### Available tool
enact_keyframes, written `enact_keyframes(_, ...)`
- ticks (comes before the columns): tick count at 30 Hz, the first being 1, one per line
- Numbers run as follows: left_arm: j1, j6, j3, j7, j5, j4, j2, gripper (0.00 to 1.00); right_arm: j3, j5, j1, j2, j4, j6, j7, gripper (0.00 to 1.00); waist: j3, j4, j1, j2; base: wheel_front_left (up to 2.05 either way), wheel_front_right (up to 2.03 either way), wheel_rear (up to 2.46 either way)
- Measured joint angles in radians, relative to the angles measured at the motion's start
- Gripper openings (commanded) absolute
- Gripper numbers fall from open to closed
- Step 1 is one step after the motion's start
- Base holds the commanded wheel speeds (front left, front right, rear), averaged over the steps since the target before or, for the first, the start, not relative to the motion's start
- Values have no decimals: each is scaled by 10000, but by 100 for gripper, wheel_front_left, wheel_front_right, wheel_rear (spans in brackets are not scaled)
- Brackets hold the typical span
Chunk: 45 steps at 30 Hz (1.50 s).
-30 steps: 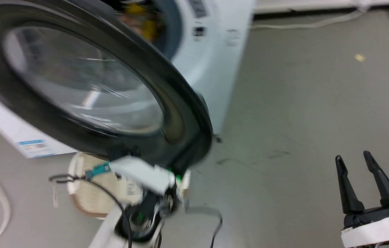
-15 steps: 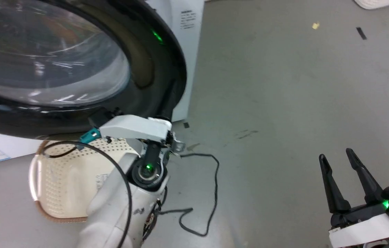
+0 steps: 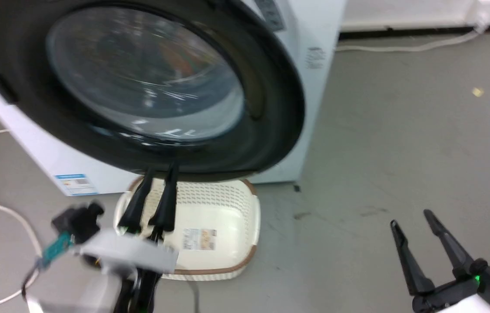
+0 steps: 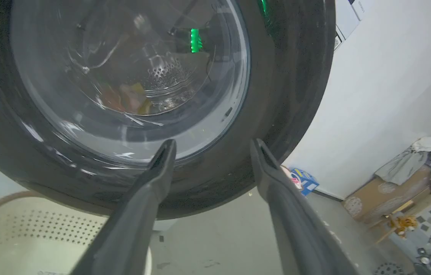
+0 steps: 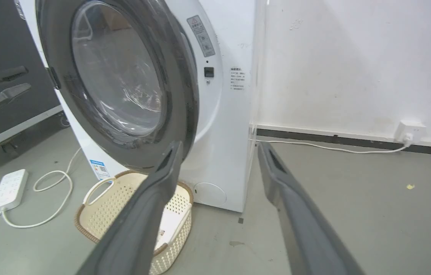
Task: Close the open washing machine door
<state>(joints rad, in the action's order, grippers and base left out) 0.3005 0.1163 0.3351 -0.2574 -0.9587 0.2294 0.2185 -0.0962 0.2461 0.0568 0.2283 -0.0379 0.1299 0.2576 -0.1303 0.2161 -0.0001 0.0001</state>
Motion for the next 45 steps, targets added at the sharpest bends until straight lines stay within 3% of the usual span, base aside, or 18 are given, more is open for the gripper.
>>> enact_keyframes(1, -757, -270, -633, 0, 1570, -594, -58, 100, -88, -4, 67, 75, -38, 0, 2, 100, 180, -316, -1, 0, 0, 0, 0)
enact_keyframes(2, -757, -270, -633, 0, 1570, -594, -58, 100, -88, -4, 67, 75, -38, 0, 2, 100, 180, -316, -1, 0, 0, 0, 0)
enact_keyframes(3, -1426, -685, -1064, 0, 3336, -1145, -77, 100, -184, -6, 132, 144, -54, 0, 0, 100, 352, -607, 0, 0, 0, 0, 0)
enact_keyframes(4, -1426, -685, -1064, 0, 3336, -1145, -77, 100, -184, -6, 132, 144, -54, 0, 0, 100, 352, -607, 0, 0, 0, 0, 0)
enact_keyframes(5, -2029, -1110, -1634, 0, 4602, -1630, -199, 100, -276, -6, 208, 198, -54, 0, 0, 100, 515, -882, -1, 0, 0, 0, 0)
enact_keyframes(6, -2029, -1110, -1634, 0, 4602, -1630, -199, 100, -276, -6, 208, 198, -54, 0, 0, 100, 515, -882, -1, 0, 0, 0, 0)
enact_keyframes(8, -2806, -1407, -2313, 0, 5837, -2295, -587, 100, -393, -17, 248, 245, -54, 0, 0, 100, 720, -1251, -1, 0, 0, 0, 0)
enact_keyframes(11, -3248, -1388, -2527, 0, 6477, -2589, -859, 100, -362, -54, 290, 244, -54, 0, 2, 100, 813, -1483, -1, 0, 0, 0, 0)
enact_keyframes(12, -3556, -1338, -2552, 0, 7287, -2821, -959, 100, -372, -92, 318, 259, -52, 0, 0, 100, 862, -1711, -1, 0, 0, 0, 0)
enact_keyframes(17, -4012, -1440, -2729, 0, 8042, -3120, -1407, 100, -765, -153, 352, 443, -40, 0, 2, 100, 819, -2264, -1, 0, 0, 0, 0)
enact_keyframes(18, -4027, -1436, -2675, 0, 8226, -3118, -1434, 100, -897, -134, 347, 546, -35, 0, 0, 92, 760, -2363, 0, 0, 0, 0, 0)
enact_keyframes(19, -4023, -1434, -2604, 0, 8414, -3118, -1440, 100, -1043, -151, 320, 681, -50, 0, 0, 11, 673, -2447, 0, 0, 0, 0, 0)
enact_keyframes(20, -4023, -1434, -2604, 0, 8414, -3118, -1440, 100, -1043, -151, 320, 681, -50, 0, 0, 0, 673, -2447, 0, 0, 0, 0, 0)
enact_keyframes(27, -3647, -1542, -2169, 0, 8995, -3099, -1570, 100, -1942, 681, -1180, 2228, -142, 2, -36, 0, -332, -2841, 3, 0, 0, 0, 0)
enact_keyframes(30, -3550, -1896, -1975, 0, 9016, -3005, -1647, 100, -2575, 1578, -2837, 3457, 79, 2, -301, 0, -987, -2985, 3, 0, 0, 0, 0)
enact_keyframes(31, -3550, -1896, -1975, 0, 9016, -3005, -1647, 100, -2575, 1578, -2837, 3457, 79, 2, -301, 0, -987, -2985, 3, 0, 0, 0, 0)
enact_keyframes(35, -3148, -2226, -1557, 0, 9016, -3081, -1659, 100, -3655, 2587, -4908, 4642, 725, 2, -362, 0, -1723, -3190, 4, 0, 0, 0, 0)
enact_keyframes(45, -2721, -2731, -892, 0, 8784, -3283, -1678, 100, -4869, 4240, -7752, 5187, 2518, 29, -309, 0, -2508, -3574, 4, 0, 0, 0, 0)
